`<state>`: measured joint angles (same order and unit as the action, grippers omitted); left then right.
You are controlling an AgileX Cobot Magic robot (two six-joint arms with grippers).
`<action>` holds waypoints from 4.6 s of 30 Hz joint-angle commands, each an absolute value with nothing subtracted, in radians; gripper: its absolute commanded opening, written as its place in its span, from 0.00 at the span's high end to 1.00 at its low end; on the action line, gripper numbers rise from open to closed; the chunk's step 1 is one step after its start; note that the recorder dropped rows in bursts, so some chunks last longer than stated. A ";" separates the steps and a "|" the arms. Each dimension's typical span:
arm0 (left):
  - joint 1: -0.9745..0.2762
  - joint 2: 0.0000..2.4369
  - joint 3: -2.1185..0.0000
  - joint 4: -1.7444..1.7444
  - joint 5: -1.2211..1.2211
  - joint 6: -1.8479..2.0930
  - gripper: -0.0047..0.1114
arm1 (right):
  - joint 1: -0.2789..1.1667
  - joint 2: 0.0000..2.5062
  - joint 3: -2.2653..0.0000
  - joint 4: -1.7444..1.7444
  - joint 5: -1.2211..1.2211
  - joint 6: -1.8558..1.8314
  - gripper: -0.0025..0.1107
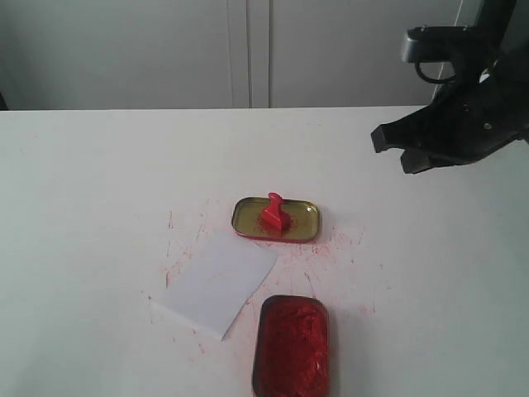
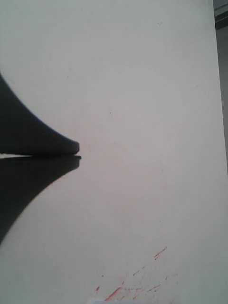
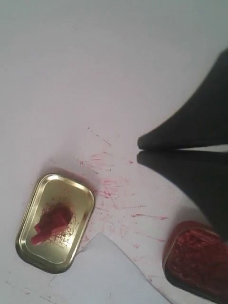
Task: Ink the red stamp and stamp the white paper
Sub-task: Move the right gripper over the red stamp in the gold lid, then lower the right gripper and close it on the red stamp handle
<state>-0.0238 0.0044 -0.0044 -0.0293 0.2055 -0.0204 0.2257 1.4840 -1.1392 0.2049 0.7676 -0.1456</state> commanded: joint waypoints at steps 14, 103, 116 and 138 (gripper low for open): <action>-0.023 0.000 0.000 -0.029 0.202 -0.023 0.96 | 0.370 1.680 -1.353 0.160 0.849 -0.157 0.98; -0.023 0.000 0.000 -0.029 0.202 -0.023 0.96 | 0.500 2.214 -1.685 0.101 0.762 -0.225 0.89; -0.023 0.000 0.000 -0.029 0.202 -0.023 0.96 | 0.500 2.167 -1.685 0.101 0.766 -0.173 0.98; -0.023 0.000 0.000 -0.029 0.202 -0.023 0.96 | 0.586 1.630 -1.121 0.135 0.744 -0.073 0.98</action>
<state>-0.0238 0.0044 -0.0044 -0.0293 0.2055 -0.0204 0.5576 1.6791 -1.1788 0.1341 0.7792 -0.0969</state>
